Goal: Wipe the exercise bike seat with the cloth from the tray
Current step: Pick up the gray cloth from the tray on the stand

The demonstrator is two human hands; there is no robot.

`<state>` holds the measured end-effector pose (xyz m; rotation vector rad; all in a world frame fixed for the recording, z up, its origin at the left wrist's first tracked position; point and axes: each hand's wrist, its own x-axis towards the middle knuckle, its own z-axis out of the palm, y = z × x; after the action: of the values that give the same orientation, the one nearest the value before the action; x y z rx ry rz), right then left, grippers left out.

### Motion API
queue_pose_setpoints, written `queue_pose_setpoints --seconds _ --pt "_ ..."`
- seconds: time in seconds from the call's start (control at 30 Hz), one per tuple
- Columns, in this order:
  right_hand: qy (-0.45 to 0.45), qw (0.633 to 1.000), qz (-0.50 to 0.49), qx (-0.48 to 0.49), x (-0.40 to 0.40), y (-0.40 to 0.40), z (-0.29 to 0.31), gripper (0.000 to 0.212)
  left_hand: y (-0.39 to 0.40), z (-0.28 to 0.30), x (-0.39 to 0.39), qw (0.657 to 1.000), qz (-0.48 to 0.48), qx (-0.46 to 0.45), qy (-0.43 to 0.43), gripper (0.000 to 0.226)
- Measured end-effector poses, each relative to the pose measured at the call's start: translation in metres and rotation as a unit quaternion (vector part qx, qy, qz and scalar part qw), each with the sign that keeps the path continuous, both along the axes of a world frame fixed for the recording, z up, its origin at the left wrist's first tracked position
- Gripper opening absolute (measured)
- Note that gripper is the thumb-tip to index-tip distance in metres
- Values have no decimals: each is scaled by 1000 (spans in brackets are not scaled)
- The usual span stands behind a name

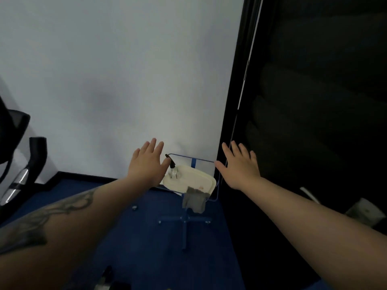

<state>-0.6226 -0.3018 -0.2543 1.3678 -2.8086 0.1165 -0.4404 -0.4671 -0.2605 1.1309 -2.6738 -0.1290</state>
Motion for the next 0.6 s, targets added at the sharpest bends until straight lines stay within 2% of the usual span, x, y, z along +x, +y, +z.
queue_pose_setpoints --seconds 0.17,0.37,0.6 --pt "-28 999 -9 39 -35 -61 -41 68 -65 -41 -42 999 -29 43 0 61" --pt "-91 992 -32 85 -67 -120 -101 68 -136 -102 -74 992 -37 108 -51 59" --pt "-167 972 -45 158 -83 -150 -171 68 -144 -175 -96 973 -51 208 -82 59"
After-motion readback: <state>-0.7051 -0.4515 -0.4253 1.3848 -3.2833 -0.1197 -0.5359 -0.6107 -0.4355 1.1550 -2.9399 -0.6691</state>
